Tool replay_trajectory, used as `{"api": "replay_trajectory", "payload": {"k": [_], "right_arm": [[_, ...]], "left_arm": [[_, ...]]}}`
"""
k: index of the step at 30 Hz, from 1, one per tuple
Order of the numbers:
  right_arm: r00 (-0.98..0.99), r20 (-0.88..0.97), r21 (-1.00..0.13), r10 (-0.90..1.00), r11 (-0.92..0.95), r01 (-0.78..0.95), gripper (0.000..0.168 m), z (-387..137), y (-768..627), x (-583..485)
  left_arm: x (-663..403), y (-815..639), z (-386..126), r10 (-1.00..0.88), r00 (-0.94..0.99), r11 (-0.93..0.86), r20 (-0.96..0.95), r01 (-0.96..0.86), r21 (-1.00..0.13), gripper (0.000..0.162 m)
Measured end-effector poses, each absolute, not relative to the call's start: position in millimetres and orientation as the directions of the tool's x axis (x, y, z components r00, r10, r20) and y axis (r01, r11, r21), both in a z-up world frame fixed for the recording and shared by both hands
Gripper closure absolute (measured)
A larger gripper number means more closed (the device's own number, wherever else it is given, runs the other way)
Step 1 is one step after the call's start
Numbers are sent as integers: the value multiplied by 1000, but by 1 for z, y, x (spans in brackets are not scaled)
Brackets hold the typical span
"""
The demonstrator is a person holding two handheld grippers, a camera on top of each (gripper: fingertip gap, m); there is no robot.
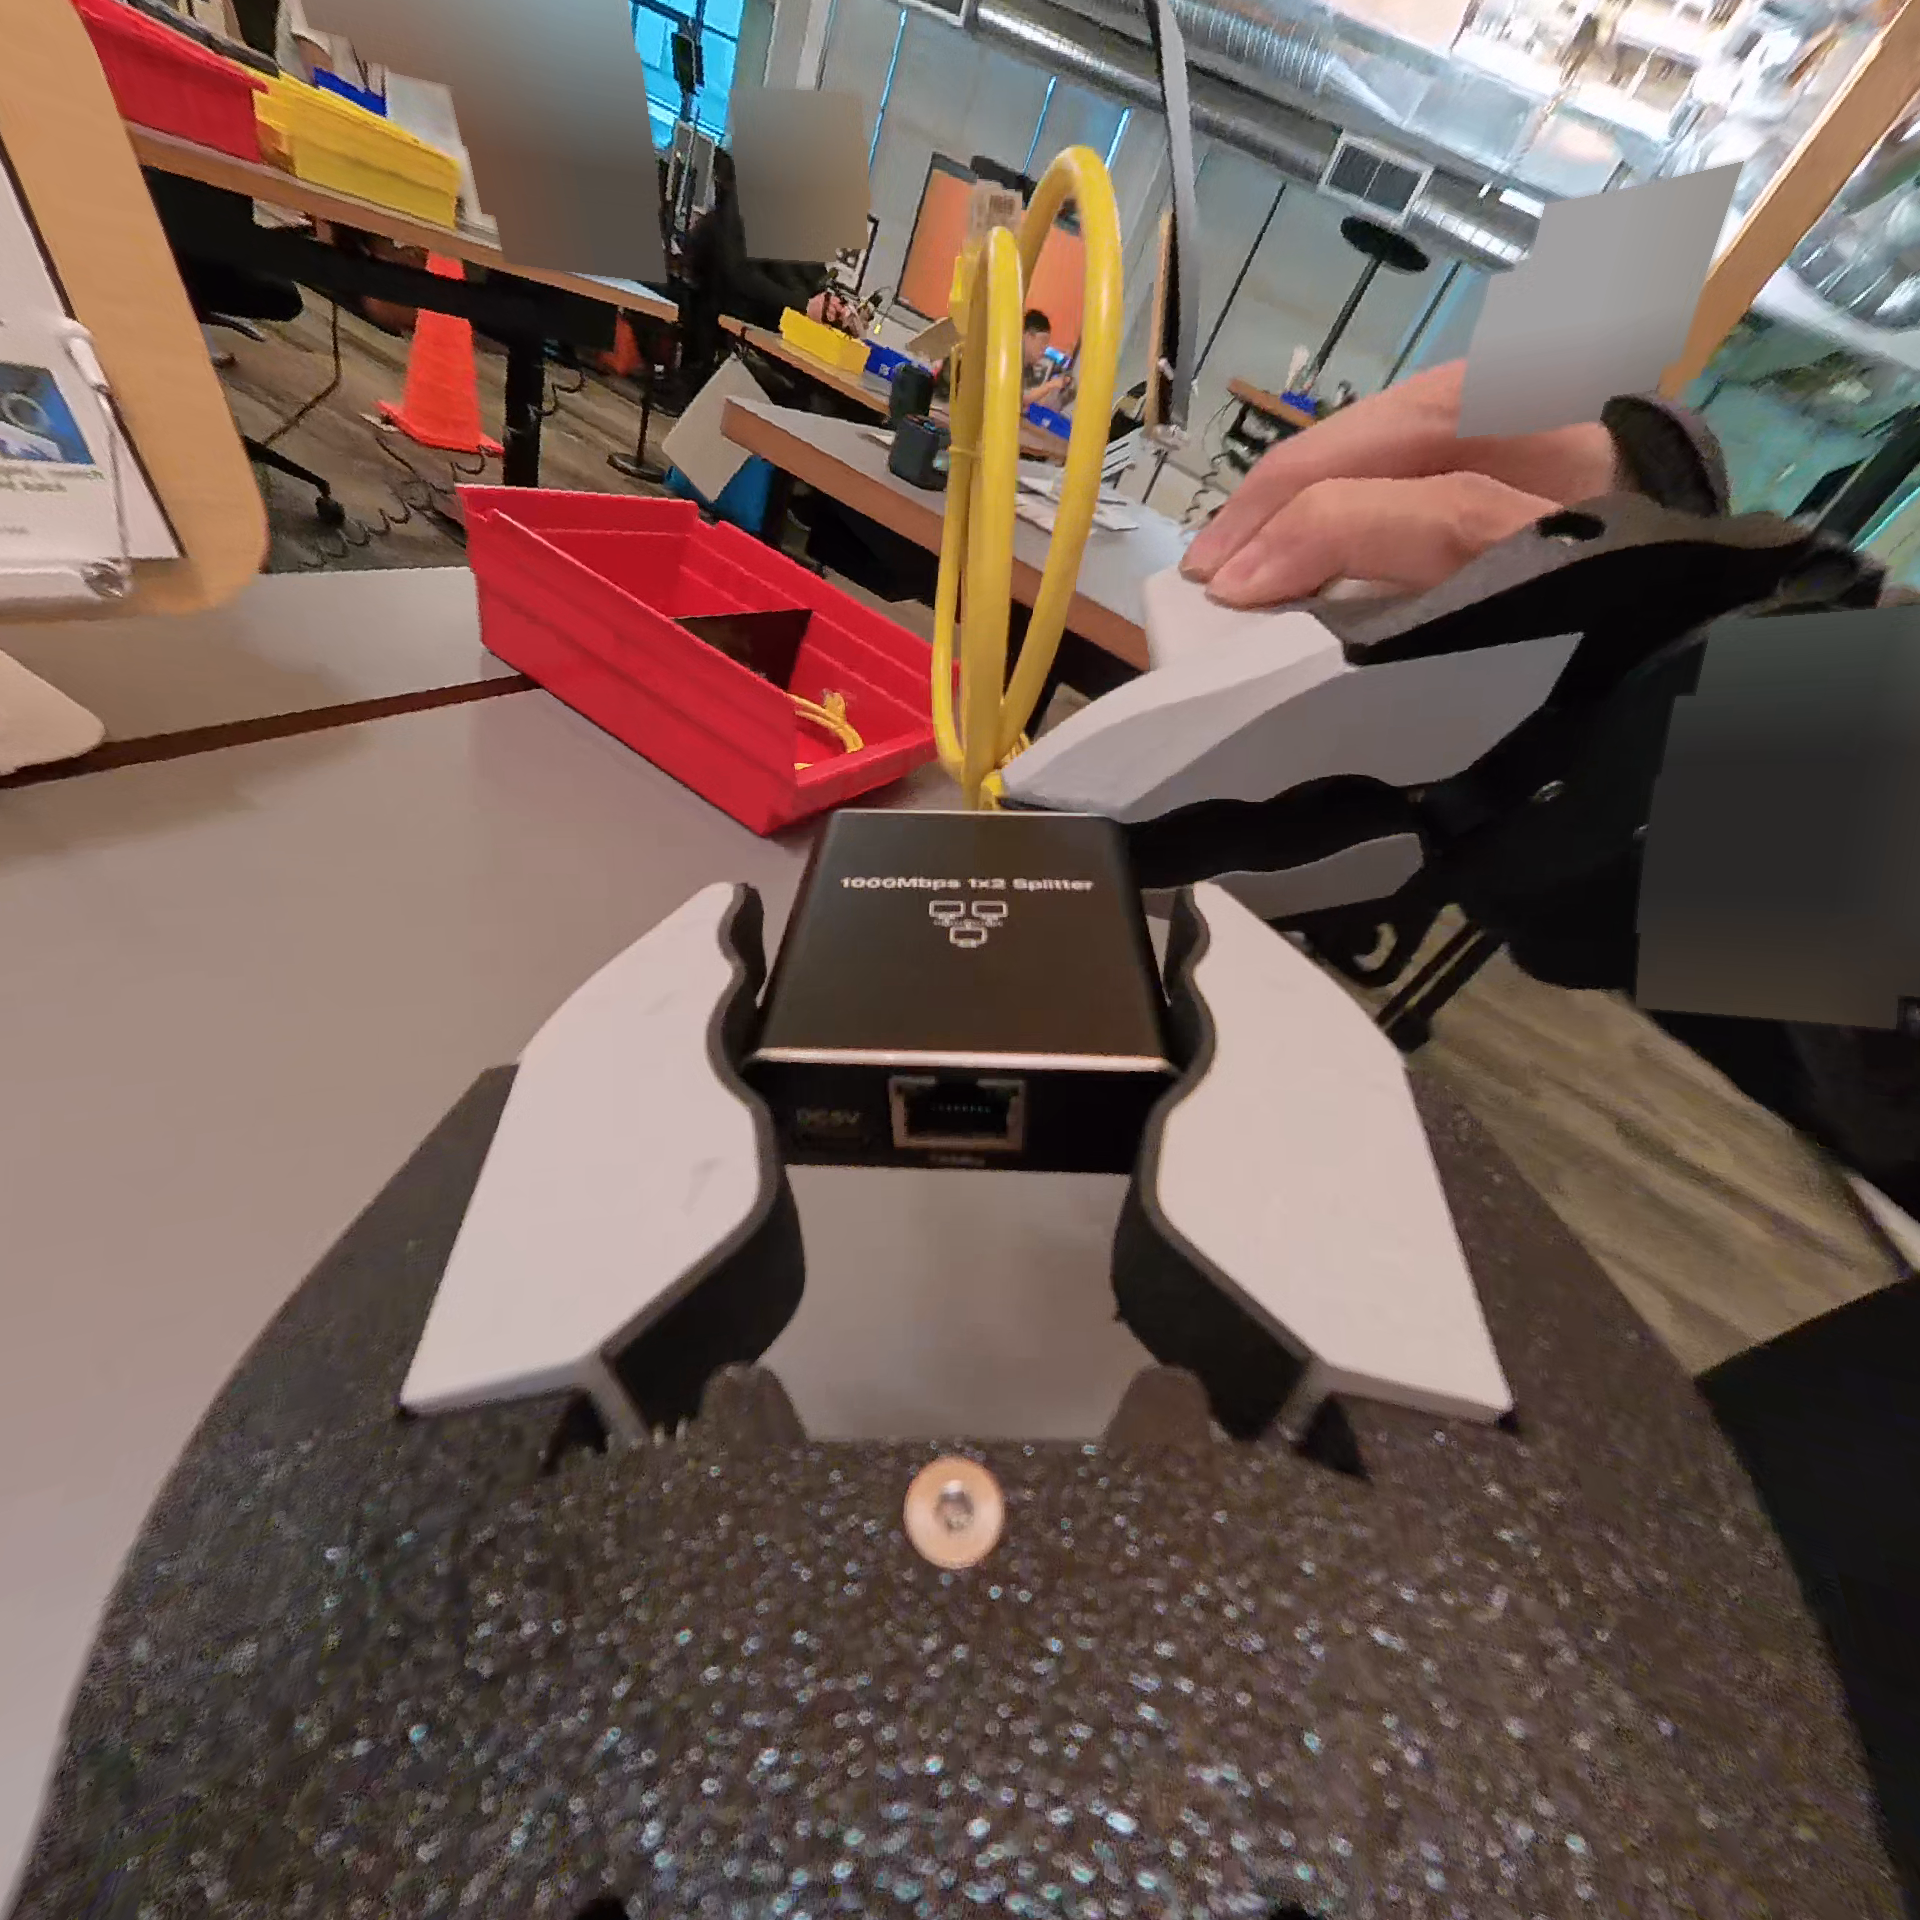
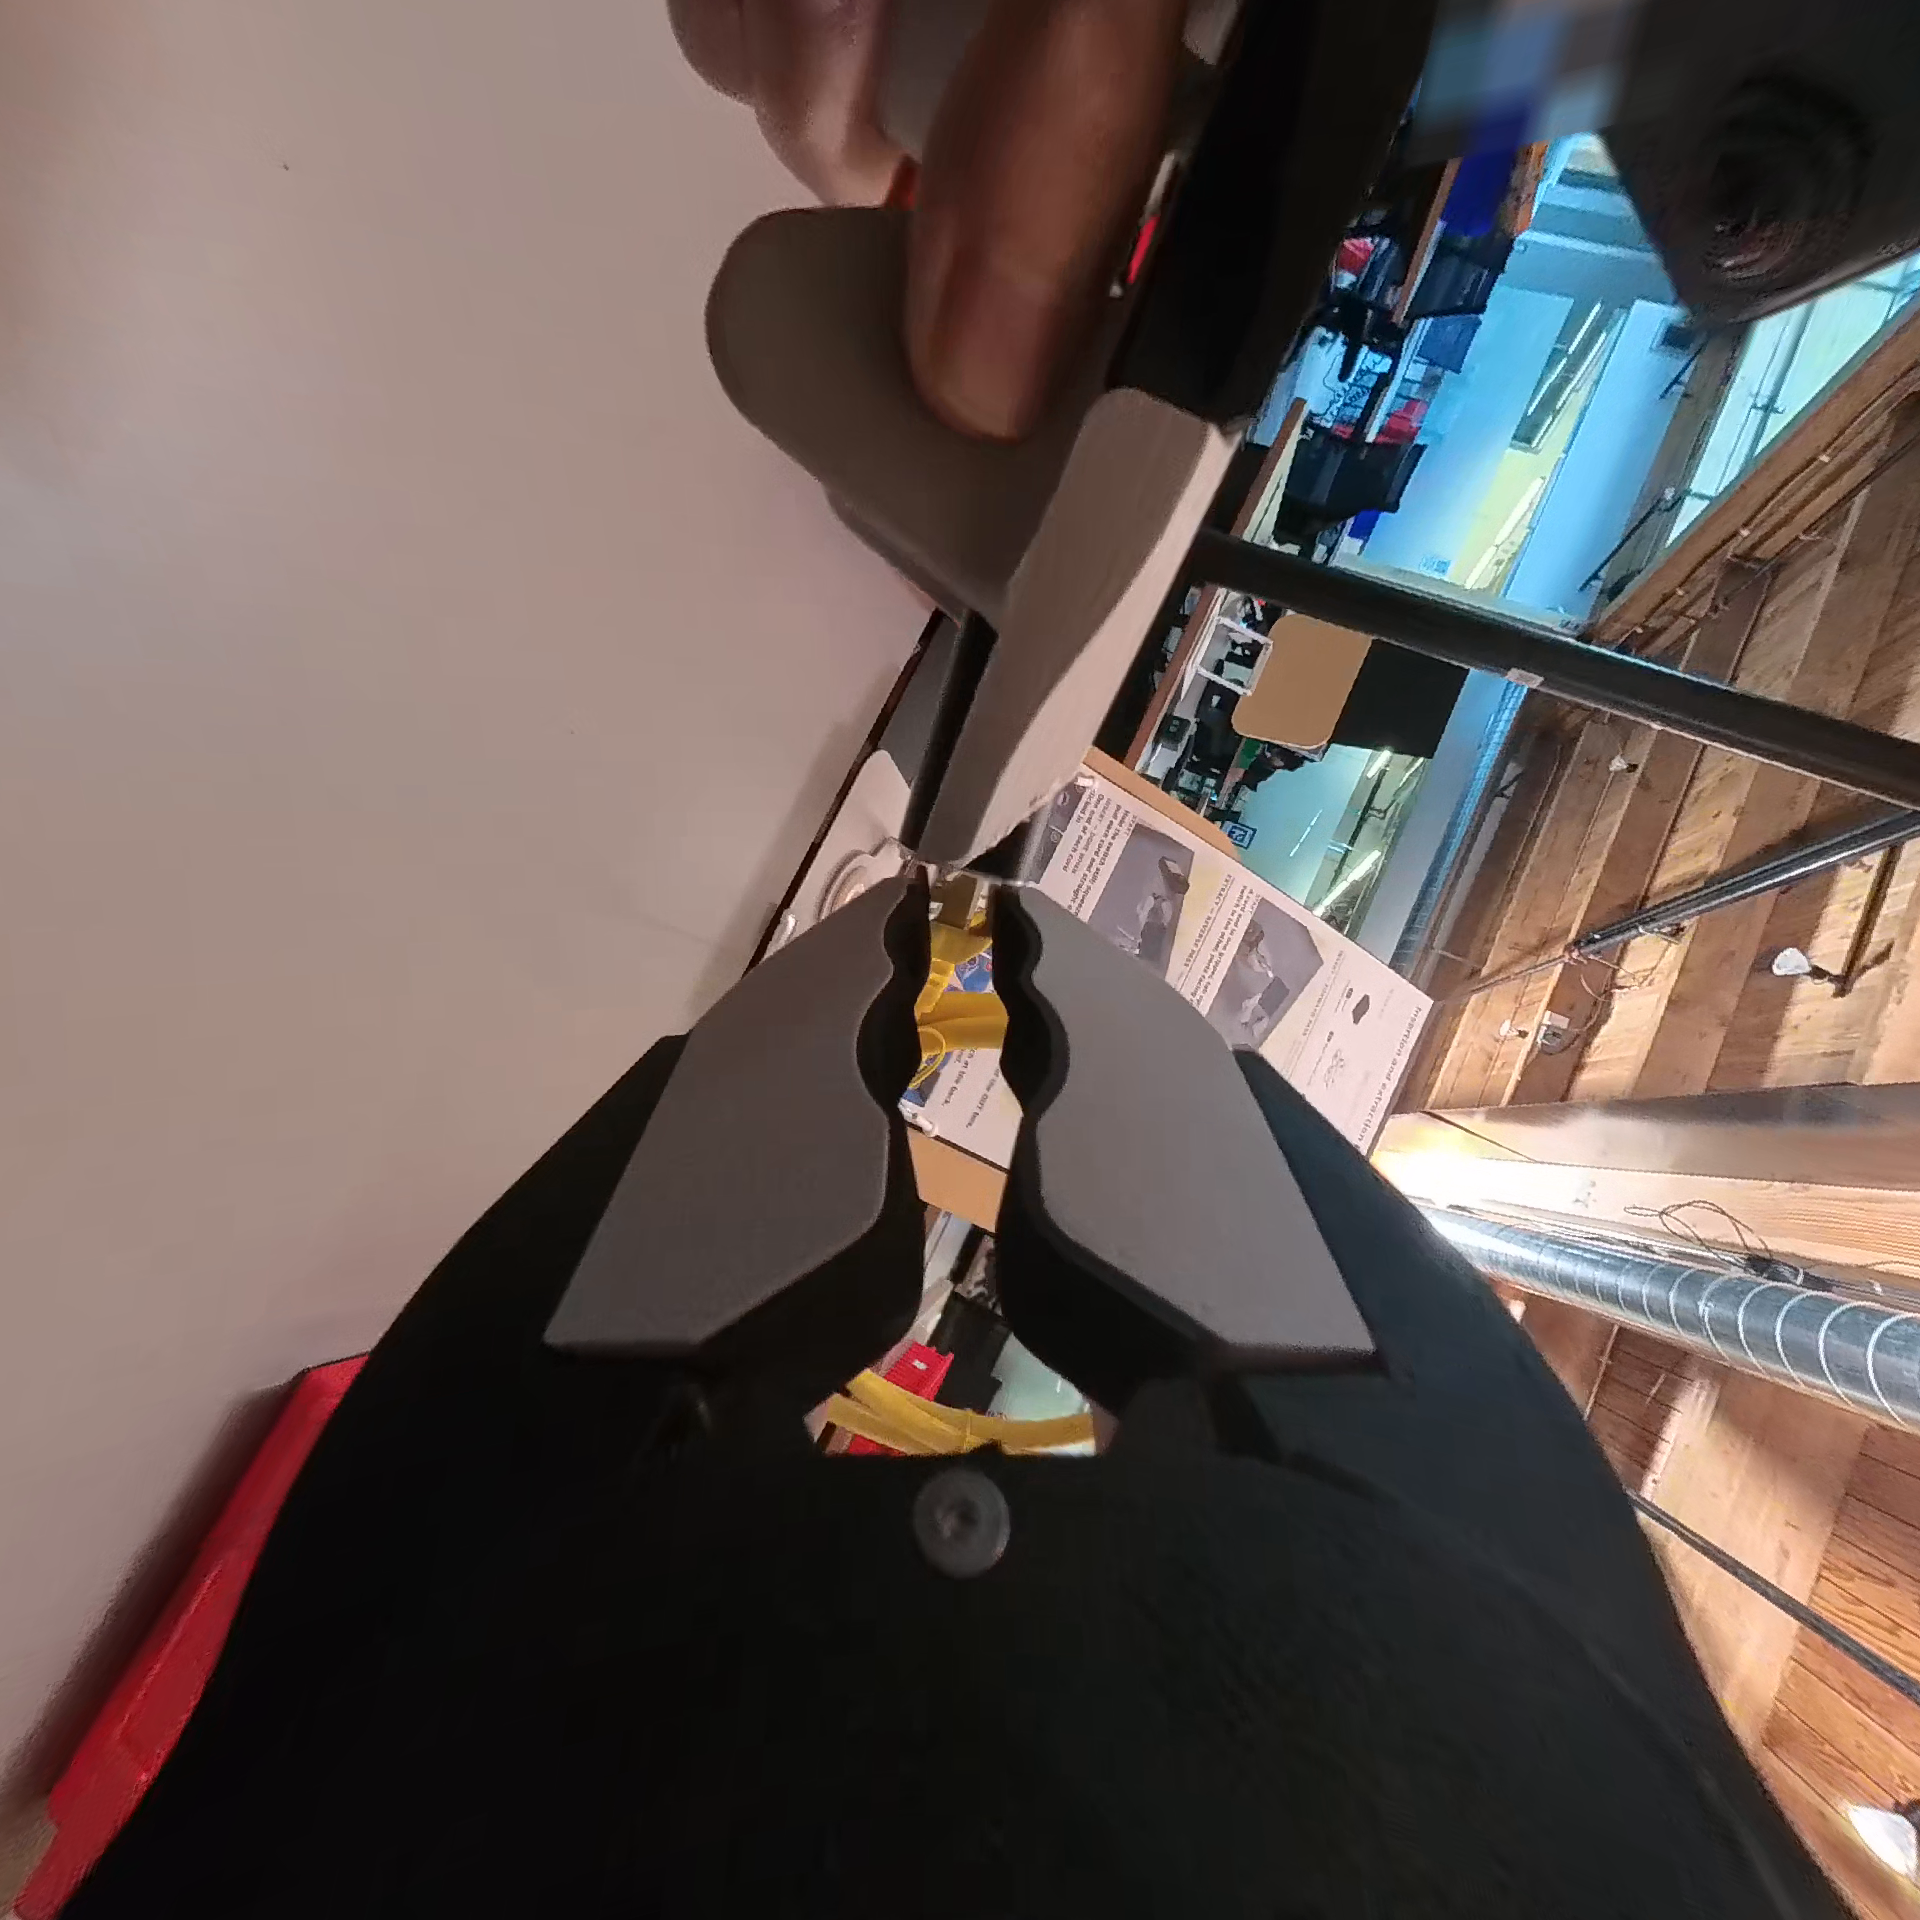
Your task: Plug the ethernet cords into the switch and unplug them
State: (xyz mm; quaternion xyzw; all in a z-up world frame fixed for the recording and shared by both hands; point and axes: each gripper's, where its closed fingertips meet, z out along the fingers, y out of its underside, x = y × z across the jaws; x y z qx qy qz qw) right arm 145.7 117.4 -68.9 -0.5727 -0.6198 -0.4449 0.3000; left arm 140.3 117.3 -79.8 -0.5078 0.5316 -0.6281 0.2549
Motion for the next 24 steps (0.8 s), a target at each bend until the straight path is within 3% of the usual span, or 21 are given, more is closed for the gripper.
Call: {"api": "replay_trajectory", "payload": {"k": [5, 7, 10, 16, 21, 24], "right_arm": [[-187, 871, 238, 454, -58, 969, 155, -73, 115, 143], [-114, 874, 168, 472, -74, 983, 155, -75, 117, 145], [-144, 879, 190, 455, -58, 980, 155, -76, 117, 146], [-237, 859, 284, 453, -36, 958, 155, -76, 113, 140], [-87, 876, 147, 475, -91, 985, 155, -75, 116, 146], [-175, 873, 232, 455, -73, 970, 155, -74, 114, 144]], "left_arm": [[139, 115, -81, -764, -418, -423, 492, -252, -871, 88], [141, 116, -84, -773, -413, -416, 481, -242, -876, 88], [141, 117, -84, -839, -375, -334, 394, -217, -917, 88], [136, 112, -83, -683, -437, -504, 586, -299, -810, 88], [140, 116, -84, -849, -381, -310, 366, -201, -929, 87], [138, 115, -84, -835, -394, -321, 384, -218, -922, 88]]}}
